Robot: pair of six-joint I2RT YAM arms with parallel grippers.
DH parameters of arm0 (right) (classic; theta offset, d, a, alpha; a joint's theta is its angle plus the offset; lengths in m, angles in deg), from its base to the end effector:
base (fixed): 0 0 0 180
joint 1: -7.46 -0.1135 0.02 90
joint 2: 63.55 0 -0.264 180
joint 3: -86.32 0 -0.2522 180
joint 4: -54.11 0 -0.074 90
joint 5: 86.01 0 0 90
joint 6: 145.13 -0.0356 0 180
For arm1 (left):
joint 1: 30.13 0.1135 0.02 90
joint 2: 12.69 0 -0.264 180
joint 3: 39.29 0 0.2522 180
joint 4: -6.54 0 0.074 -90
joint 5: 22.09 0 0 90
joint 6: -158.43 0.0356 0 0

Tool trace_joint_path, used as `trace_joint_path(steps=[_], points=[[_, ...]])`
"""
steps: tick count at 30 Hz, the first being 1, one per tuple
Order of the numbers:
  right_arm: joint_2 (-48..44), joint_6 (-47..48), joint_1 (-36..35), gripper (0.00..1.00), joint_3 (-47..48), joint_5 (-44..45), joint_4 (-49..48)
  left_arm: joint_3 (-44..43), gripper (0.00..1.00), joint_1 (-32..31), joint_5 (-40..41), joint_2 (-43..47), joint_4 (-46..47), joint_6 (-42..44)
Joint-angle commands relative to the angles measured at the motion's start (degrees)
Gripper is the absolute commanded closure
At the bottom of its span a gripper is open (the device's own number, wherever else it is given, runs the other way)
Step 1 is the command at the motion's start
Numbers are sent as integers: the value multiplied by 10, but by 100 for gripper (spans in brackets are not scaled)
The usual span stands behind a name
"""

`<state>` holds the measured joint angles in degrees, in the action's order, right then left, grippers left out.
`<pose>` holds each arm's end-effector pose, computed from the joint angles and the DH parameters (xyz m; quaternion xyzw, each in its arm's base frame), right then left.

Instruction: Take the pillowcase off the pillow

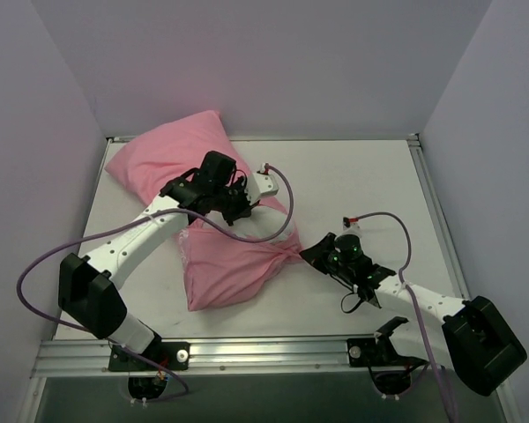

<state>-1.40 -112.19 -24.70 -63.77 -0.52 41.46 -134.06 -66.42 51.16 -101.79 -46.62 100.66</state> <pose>0.1789 0.1158 0.1757 0.1539 0.8022 0.4274 0.3875 0.2679 -0.2094 0.3227 0.5627 0.7323 -0.1484 0.3536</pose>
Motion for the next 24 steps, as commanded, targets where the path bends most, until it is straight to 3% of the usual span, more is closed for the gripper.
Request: trace_joint_path(steps=[1, 7, 11, 15, 17, 18, 19, 21, 24], points=[[41, 37, 19, 100, -26, 51, 100, -33, 98, 60, 45, 48, 11, -49], [55, 42, 19, 100, -34, 28, 84, -113, 98, 132, 24, 39, 28, -111], [59, 53, 19, 100, -23, 23, 82, -127, 98, 133, -13, 38, 26, -140], [53, 112, 18, 100, 44, 27, 113, -132, 98, 123, -26, 35, 36, -187], [55, 177, 19, 100, 129, 27, 148, -143, 98, 116, -28, 28, 43, -213], [58, 199, 19, 95, 162, 21, 164, -150, 98, 114, -23, 17, 46, -222], [61, 237, 19, 70, 226, 20, 179, -157, 98, 112, -20, 11, 49, -239], [55, 265, 18, 41, 283, 21, 220, -183, 98, 103, -13, -13, 49, -248], [27, 297, 18, 29, 352, 37, 258, -222, 98, 88, 3, -46, 44, -256]])
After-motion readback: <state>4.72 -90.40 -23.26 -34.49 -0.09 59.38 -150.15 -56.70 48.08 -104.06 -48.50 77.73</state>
